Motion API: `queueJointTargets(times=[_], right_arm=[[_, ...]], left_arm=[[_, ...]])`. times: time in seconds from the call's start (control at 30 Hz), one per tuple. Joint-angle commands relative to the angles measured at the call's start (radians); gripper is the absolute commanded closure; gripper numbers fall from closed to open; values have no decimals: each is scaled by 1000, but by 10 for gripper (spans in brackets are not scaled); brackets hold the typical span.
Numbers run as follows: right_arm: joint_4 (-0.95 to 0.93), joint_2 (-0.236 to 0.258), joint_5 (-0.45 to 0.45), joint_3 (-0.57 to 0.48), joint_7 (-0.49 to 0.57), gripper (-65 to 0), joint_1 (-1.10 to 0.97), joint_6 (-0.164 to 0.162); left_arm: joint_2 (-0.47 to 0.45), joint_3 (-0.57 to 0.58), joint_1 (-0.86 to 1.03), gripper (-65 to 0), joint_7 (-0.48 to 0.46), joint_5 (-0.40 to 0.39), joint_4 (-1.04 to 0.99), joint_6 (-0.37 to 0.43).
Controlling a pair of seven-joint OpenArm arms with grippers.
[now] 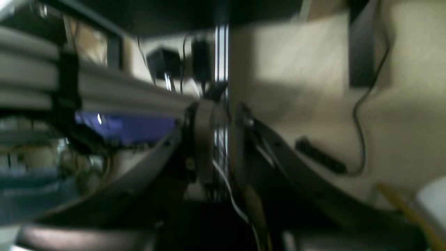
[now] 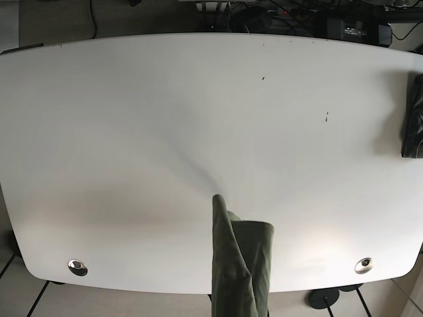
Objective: Fold the T-shirt properly
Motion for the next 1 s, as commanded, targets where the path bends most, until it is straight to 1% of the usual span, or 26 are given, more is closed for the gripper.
queueJointTargets(times=[0.03, 0.17, 0.33, 0.43, 0.53, 0.63, 0.8, 0.93, 1.0], right_arm=[[9, 3, 7, 6, 19, -100, -40, 10], [12, 11, 7, 7, 24, -100, -43, 9], [99, 13, 9, 9, 26, -100, -28, 9], [150, 9, 9, 39, 24, -100, -22, 9], [188, 5, 9, 64, 24, -100, 12, 9], [204, 22, 9, 82, 24, -100, 36, 12], [233, 40, 9, 79, 18, -108, 122, 14], [239, 42, 9, 78, 15, -109, 224, 14], [240, 42, 7, 78, -42, -109, 279, 14]], left_arm=[[-2, -6, 56, -379, -15, -5, 56, 4], [-4, -9, 98, -379, -15, -6, 177, 4], [-1, -7, 101, -379, -13, -6, 280, 4], [39, -7, 98, -379, -12, -6, 312, 4], [50, -7, 95, -379, -13, -6, 317, 4], [53, -7, 88, -379, -15, -6, 317, 4], [54, -6, 47, -379, -15, -6, 315, 6], [54, -3, -11, -379, -15, -6, 318, 6], [54, -3, -42, -379, -15, -6, 318, 6]])
